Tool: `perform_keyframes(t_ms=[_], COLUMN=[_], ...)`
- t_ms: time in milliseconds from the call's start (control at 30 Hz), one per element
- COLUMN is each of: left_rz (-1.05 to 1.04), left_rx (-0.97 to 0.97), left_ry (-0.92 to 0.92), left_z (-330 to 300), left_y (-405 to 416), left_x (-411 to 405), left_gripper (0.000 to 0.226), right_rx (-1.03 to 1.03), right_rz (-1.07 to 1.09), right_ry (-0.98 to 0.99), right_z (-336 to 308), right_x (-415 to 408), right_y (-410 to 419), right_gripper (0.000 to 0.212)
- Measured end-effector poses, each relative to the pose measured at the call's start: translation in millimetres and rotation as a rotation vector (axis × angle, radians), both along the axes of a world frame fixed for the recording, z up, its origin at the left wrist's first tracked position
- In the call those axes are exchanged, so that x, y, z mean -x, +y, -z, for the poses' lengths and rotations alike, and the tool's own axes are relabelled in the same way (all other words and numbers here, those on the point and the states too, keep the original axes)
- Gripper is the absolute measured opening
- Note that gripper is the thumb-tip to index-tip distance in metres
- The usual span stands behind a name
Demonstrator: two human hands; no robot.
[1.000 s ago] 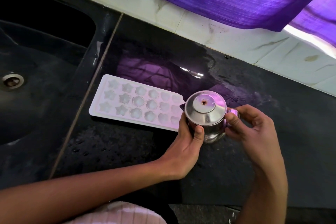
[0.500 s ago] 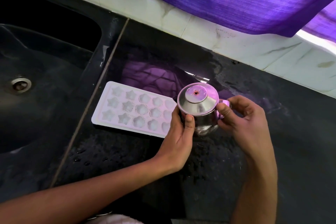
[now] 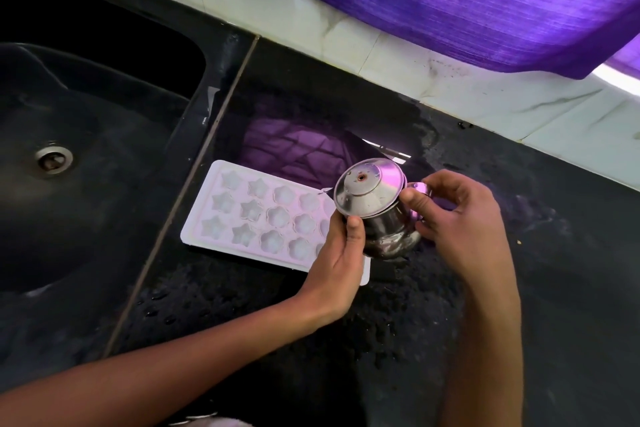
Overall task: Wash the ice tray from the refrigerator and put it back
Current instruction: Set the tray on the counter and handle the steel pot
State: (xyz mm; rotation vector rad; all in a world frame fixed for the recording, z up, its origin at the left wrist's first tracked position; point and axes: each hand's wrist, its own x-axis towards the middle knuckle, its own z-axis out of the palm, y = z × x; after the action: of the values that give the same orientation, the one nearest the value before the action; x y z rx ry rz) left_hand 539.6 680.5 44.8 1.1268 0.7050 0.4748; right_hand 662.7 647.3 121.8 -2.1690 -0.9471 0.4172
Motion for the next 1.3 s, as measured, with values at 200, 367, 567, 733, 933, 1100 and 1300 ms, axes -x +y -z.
perform_keyframes(t_ms=[200,367,567,733,933,1100,1300], left_rz=[0.03,0.048,0.077,0.067,0.008,-0.012,-0.021], left_rx=[-0.003,-0.008,-0.009,-0.039,-0.106,-0.14,-0.13], left_ry=[0.031,0.044,0.044,0.036,0.027,0.033,0.036], left_z=[-3,-6,-6,-10,-9,-8,-9], left_y=[1,2,2,2,3,6,-2], left_x=[1,2,3,4,3,5,7], left_gripper=[0.033,0.032,0.027,0.036,0.054,0.064,0.061], right_rx=[0.024,0.03,0.021,-0.005,-0.1,-0.182,-0.14], right_rz=[-0.009,-0.011,-0.016,0.001,0.018,0.04,-0.017], right_ry=[-0.017,-0.023,-0.029,-0.018,0.074,0.164,0.141], right_z=[-3,-4,-6,-8,-9,-8,-11], right_x=[1,1,1,2,6,11,12], right_y=[0,-1,-2,-4,-9,-12,-14], right_gripper=[0.015,0.014,0.014,0.014,0.012,0.01,0.013])
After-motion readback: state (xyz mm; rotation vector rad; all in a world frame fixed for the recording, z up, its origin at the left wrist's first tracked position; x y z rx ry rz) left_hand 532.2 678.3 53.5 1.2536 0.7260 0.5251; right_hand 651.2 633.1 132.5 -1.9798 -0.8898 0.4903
